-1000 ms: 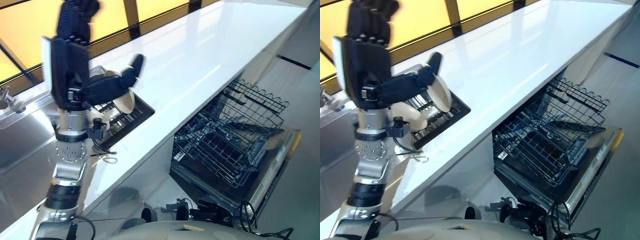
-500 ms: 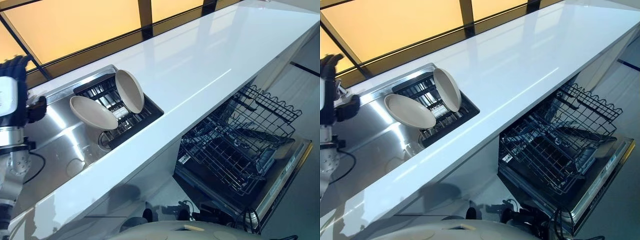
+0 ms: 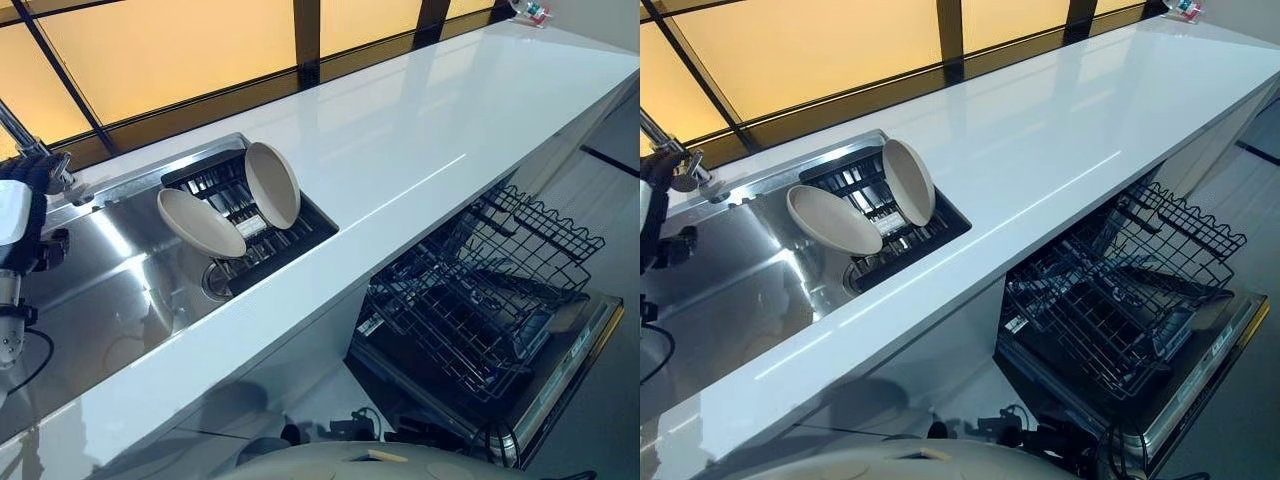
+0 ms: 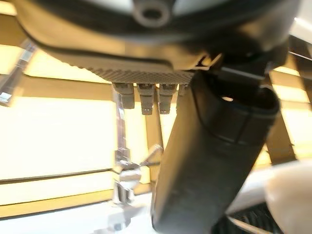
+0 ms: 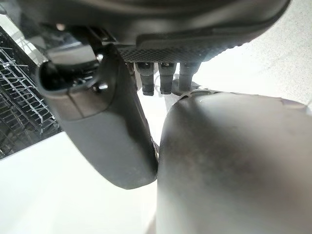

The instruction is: Pick up plates and place into dishwasher.

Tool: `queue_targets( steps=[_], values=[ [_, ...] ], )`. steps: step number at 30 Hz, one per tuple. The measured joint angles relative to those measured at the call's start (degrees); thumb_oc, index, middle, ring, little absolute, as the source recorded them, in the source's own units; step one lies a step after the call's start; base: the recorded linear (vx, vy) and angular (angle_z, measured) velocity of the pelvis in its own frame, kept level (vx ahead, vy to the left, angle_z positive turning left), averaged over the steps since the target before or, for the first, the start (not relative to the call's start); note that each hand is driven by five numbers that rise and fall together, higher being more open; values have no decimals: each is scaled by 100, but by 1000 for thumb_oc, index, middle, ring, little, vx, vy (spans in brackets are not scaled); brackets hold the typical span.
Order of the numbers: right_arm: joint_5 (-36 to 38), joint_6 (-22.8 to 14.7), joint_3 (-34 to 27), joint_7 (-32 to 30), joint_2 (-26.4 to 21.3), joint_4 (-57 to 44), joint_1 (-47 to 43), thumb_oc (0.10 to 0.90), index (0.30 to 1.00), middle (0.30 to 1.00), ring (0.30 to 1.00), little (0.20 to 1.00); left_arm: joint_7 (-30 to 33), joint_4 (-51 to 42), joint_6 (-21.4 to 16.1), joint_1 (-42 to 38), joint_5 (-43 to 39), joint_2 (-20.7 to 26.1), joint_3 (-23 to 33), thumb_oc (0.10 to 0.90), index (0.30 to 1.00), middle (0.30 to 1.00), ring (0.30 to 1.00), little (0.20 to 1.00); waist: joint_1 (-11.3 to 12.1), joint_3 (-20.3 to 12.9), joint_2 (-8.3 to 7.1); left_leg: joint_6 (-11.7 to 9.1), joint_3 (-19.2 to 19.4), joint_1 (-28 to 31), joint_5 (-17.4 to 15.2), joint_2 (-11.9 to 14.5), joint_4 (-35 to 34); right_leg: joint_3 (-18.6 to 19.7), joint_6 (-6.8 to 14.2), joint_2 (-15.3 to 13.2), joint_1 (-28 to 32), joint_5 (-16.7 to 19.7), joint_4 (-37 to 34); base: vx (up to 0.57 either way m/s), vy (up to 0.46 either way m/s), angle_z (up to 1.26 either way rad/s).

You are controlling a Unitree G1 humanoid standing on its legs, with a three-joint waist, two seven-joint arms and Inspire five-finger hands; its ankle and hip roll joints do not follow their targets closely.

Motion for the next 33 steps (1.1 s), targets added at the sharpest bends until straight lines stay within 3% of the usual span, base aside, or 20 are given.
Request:
queue_targets(
  steps=[9,16,24,33],
  values=[
    [-102,5,-5,31,-1,-23,-32,800,900,900,900,900,-336,-11,-251,-448,18,8,-504,800,900,900,900,900,-118,-11,-10,36,24,6,23,1,0,14,3,5,-2,-2,1,6,11,0],
    [-103,4,-15,74,-2,-44,-42,800,900,900,900,900,-658,-35,-326,-850,339,274,-886,800,900,900,900,900,-240,-21,-6,36,77,5,23,-1,0,93,15,9,-58,6,1,9,38,-6],
    [-122,26,-118,117,-5,-65,-61,800,900,900,900,900,-1753,-50,-634,-1193,1369,467,-1490,800,900,900,900,900,-406,-14,12,61,204,38,-2,-15,-2,219,10,5,-75,39,3,-5,42,-8],
    [-118,96,-126,115,-43,-83,-101,800,900,900,900,900,-2933,-154,-723,-1494,1563,692,-1569,800,900,900,900,900,-421,25,75,70,338,74,-52,-17,-3,356,66,4,-75,42,3,-7,17,-8]
  ],
)
